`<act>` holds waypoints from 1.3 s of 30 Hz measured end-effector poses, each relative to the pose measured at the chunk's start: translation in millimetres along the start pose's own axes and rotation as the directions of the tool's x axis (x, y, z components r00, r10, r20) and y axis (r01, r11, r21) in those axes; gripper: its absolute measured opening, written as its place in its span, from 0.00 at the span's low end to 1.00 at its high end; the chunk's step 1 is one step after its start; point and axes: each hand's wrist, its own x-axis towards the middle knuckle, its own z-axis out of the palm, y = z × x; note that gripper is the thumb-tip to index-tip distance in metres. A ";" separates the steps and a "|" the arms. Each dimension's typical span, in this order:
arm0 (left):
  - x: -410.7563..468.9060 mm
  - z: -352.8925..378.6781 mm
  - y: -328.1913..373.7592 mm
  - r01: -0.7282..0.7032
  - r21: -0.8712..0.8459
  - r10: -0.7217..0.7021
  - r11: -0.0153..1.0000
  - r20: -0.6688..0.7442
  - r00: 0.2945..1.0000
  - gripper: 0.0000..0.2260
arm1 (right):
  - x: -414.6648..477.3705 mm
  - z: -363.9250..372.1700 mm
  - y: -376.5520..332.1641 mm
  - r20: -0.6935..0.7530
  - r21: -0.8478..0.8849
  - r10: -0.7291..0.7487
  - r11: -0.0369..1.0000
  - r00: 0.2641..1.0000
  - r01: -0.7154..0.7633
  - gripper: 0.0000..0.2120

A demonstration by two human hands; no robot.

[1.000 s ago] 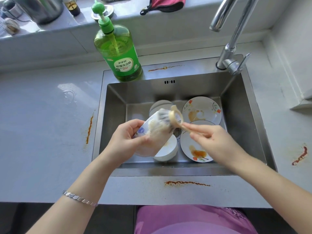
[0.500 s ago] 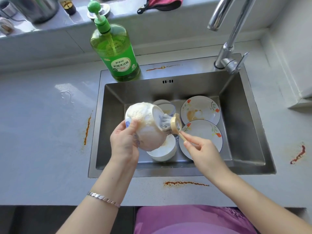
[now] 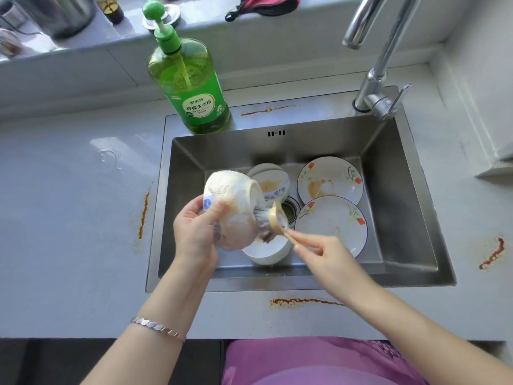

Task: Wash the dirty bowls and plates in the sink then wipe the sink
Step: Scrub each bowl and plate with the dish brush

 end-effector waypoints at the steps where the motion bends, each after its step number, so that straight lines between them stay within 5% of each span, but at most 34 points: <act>1: 2.0 -0.4 0.4 0.004 0.003 -0.004 1.000 -0.006 1.000 0.06 | -2.5 4.3 -3.3 -0.012 0.022 -0.024 0.999 1.000 0.025 0.17; 5: -0.9 1.0 -1.8 0.077 -0.006 -0.077 0.997 0.038 0.996 0.09 | 22.4 -2.2 -10.5 -0.124 0.084 -0.047 0.995 0.991 0.058 0.17; 15: 7.7 -4.8 -9.2 0.108 0.020 -0.108 0.994 0.038 0.993 0.09 | 21.4 12.6 8.0 -0.090 0.023 0.030 0.999 0.995 -0.028 0.17; 19: 17.2 0.9 -6.0 0.041 0.270 -0.087 0.962 0.161 0.983 0.05 | 44.6 -0.2 18.2 -0.101 -0.103 0.129 0.985 0.986 -0.139 0.16; 23: 42.7 12.6 -17.0 -0.118 0.595 -0.070 0.795 0.284 0.956 0.09 | 39.7 -13.0 39.0 -0.178 -0.130 0.236 0.957 0.955 -0.261 0.16; 27: 68.3 24.3 -49.3 -0.313 0.862 -0.151 0.398 0.399 0.905 0.10 | 21.5 -18.7 56.0 -0.258 -0.083 0.273 0.949 0.927 -0.303 0.16; 30: 82.6 28.3 -74.5 -0.406 0.885 -0.237 0.228 0.454 0.859 0.04 | 10.9 -14.9 64.9 -0.282 -0.047 0.299 0.945 0.912 -0.324 0.15; 35: 90.2 25.8 -103.5 -0.572 0.810 -0.243 0.128 0.585 0.774 0.03 | 3.6 -6.4 77.2 -0.346 0.077 0.359 0.931 0.867 -0.356 0.15; 39: 89.8 18.5 -121.9 -0.589 0.785 -0.228 0.192 0.619 0.751 0.05 | 0.6 -0.7 82.9 -0.361 0.109 0.353 0.935 0.863 -0.337 0.15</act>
